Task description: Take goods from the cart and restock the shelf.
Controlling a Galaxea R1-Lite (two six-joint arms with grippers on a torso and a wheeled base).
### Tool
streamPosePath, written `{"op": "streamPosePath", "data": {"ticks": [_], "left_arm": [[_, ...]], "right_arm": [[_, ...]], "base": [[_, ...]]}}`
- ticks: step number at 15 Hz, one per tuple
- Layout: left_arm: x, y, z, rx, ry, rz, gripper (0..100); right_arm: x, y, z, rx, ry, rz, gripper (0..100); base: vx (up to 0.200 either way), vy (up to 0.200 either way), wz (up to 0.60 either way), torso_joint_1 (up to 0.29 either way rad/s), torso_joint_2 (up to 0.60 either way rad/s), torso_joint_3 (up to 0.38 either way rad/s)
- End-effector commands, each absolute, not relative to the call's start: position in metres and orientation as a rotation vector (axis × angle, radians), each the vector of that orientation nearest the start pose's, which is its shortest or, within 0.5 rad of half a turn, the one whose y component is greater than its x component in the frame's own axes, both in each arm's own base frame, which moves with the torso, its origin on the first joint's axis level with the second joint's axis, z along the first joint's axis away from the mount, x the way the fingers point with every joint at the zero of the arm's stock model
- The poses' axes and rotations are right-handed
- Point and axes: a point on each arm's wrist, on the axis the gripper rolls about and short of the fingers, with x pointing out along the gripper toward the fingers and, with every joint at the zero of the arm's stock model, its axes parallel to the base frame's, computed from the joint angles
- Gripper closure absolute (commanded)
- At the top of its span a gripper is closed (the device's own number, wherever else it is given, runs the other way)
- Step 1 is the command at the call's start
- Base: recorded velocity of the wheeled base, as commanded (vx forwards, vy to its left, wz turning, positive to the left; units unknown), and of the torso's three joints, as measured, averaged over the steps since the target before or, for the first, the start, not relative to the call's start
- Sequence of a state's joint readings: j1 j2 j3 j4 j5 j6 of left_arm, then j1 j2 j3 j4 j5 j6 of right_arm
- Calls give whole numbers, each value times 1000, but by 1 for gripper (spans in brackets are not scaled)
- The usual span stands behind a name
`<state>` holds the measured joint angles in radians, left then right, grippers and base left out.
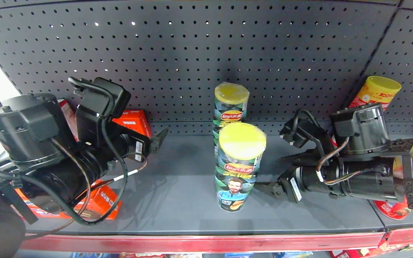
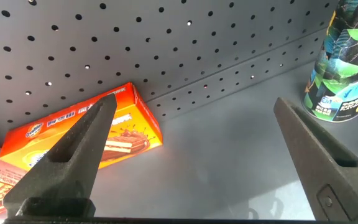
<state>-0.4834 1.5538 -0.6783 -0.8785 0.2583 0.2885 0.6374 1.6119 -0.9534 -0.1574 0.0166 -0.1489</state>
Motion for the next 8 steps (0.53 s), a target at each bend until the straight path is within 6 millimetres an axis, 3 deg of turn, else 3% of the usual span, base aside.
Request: {"op": "streamPosePath", "data": {"ticks": [1, 8], "left_arm": [[239, -119, 214, 287, -34, -222, 0], [237, -118, 213, 288, -31, -221, 0]], "right_arm": [[232, 173, 202, -298, 443, 679, 0], [230, 169, 209, -290, 415, 658, 0]], "base": [[0, 0, 0, 0, 0, 0], [0, 0, 0, 0, 0, 0]]}}
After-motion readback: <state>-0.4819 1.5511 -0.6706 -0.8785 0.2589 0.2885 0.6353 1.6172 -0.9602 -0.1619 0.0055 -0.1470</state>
